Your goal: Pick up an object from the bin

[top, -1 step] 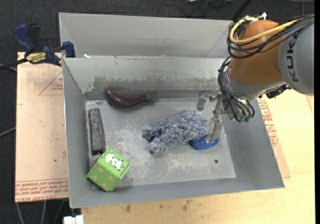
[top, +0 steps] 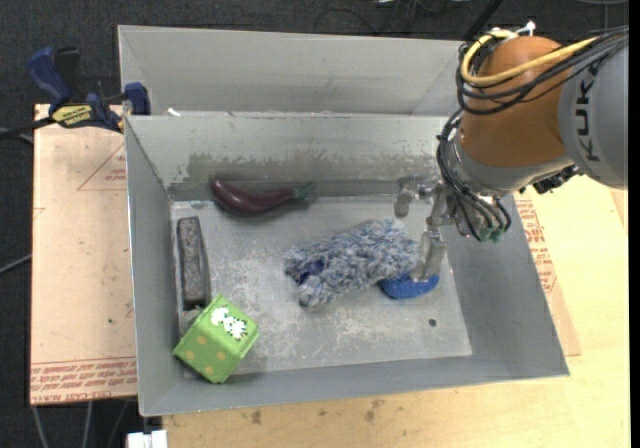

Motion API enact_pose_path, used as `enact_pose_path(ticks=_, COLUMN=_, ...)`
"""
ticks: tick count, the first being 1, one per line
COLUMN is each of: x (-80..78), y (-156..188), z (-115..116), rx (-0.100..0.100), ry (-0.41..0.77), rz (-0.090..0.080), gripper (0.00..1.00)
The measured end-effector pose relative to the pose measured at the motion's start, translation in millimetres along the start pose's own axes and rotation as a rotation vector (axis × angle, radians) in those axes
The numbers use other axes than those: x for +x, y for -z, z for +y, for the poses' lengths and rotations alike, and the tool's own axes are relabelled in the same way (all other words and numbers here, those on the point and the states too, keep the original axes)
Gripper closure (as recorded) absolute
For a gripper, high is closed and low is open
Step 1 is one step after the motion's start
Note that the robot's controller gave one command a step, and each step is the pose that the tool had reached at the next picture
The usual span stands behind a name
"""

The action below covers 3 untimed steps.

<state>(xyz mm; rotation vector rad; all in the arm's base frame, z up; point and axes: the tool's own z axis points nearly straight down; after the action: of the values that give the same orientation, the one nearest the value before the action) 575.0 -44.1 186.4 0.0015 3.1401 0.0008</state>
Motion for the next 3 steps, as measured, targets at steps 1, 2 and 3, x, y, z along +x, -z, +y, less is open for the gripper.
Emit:
enact_pose_path(ticks=1, x=-13.3, y=-22.9, z=30.8, rx=0.002, ry=0.153, rz=-0.004, gripper=0.0)
enact_pose_path(ticks=2, x=-48.1, y=-50.5, z=73.5, rx=-0.001, ry=0.376, rz=-0.004, gripper=0.0)
enact_pose_path(ticks=3, x=-35.2, y=-58.9, z=79.3, rx=-0.001, ry=0.294, rz=0.0, gripper=0.0)
